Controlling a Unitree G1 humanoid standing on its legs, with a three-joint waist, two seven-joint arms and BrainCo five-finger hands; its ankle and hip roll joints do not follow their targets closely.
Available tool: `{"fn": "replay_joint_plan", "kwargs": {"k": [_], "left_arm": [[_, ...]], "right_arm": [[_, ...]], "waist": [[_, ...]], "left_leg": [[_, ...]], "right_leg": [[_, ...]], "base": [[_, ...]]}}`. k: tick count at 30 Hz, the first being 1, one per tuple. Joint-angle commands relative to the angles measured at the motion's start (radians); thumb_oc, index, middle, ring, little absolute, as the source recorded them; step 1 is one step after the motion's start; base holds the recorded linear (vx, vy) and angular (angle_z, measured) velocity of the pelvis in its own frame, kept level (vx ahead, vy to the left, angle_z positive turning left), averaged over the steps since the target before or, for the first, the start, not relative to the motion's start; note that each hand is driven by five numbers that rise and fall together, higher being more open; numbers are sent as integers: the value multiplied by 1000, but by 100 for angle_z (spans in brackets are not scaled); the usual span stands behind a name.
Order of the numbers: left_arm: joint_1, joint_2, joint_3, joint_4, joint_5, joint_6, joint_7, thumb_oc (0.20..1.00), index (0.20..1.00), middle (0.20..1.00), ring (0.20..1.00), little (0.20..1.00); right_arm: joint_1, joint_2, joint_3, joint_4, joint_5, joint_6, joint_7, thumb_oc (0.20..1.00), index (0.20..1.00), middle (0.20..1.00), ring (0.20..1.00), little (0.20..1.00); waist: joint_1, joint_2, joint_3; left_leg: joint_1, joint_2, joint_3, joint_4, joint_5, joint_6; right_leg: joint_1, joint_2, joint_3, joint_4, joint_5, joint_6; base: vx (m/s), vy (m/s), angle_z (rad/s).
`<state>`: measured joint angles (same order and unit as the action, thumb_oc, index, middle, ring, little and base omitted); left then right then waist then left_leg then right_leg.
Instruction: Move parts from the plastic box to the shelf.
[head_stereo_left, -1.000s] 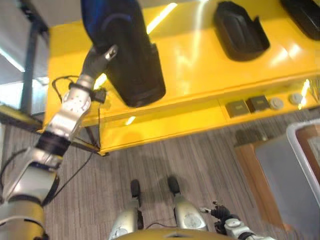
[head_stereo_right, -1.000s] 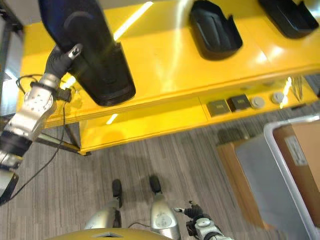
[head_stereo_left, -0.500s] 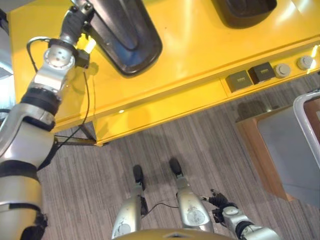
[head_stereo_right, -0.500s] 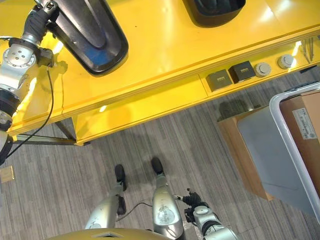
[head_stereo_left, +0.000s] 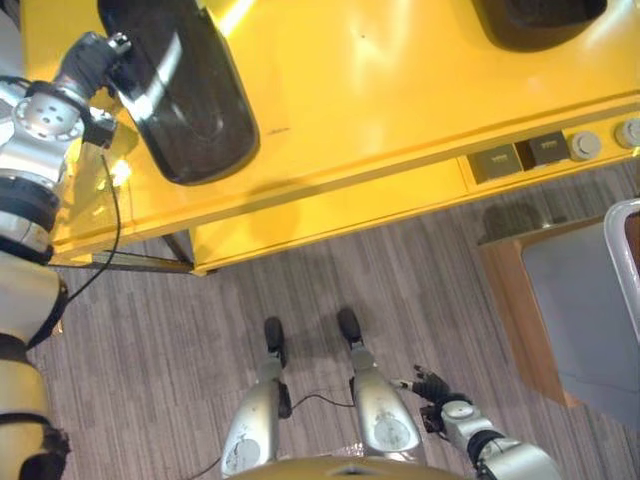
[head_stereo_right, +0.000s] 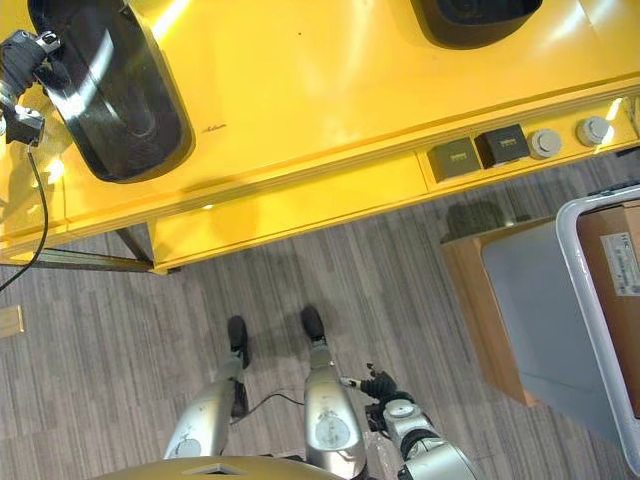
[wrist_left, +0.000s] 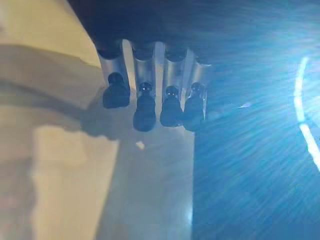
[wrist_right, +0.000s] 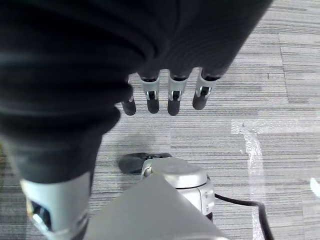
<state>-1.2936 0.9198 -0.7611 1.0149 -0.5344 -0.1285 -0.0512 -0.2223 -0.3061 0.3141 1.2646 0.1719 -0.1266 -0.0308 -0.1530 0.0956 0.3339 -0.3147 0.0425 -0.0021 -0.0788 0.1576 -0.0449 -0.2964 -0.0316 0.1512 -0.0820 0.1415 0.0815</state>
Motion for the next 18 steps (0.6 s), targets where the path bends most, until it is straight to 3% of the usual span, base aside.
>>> {"fn": "replay_joint_plan", "kwargs": {"k": [1,15,17,18], "left_arm": [[-139,-4,-3,75,43,-35,11,200,200,200,200,200],[-203,-24,-65,134,200,-43,44,200,200,200,200,200],[-204,-32,-63,155,226,-36,48,777,777,777,777,777],[-211,-33,-72,156,246,-35,53,1000,1000,1000,1000,1000]], "right_arm": [[24,-2,36,0,26,0,9,1000,1000,1000,1000,1000],[32,-12,21,-17,61,-17,11,1000,1000,1000,1000,1000],[37,-9,21,-8,64,-15,16,1000,1000,1000,1000,1000],[38,-10,22,-4,62,-13,16,1000,1000,1000,1000,1000]], "waist": [[-7,-16,-56],[-21,-22,-26],[-21,-22,-28],[-20,-22,-29]], "left_leg": [[2,77,-81,-8,-17,-60],[-30,73,-66,-8,-6,-59],[-29,74,-65,-8,-4,-60],[-28,75,-65,-8,-4,-59]], "right_leg": [[-18,-92,-6,-3,-22,72],[-60,-92,13,-3,-5,76],[-58,-91,14,-4,-7,75],[-57,-90,13,-4,-8,75]], "base": [[0,0,0],[-15,-1,-2],[-10,-6,-6],[-6,-5,-6]]}}
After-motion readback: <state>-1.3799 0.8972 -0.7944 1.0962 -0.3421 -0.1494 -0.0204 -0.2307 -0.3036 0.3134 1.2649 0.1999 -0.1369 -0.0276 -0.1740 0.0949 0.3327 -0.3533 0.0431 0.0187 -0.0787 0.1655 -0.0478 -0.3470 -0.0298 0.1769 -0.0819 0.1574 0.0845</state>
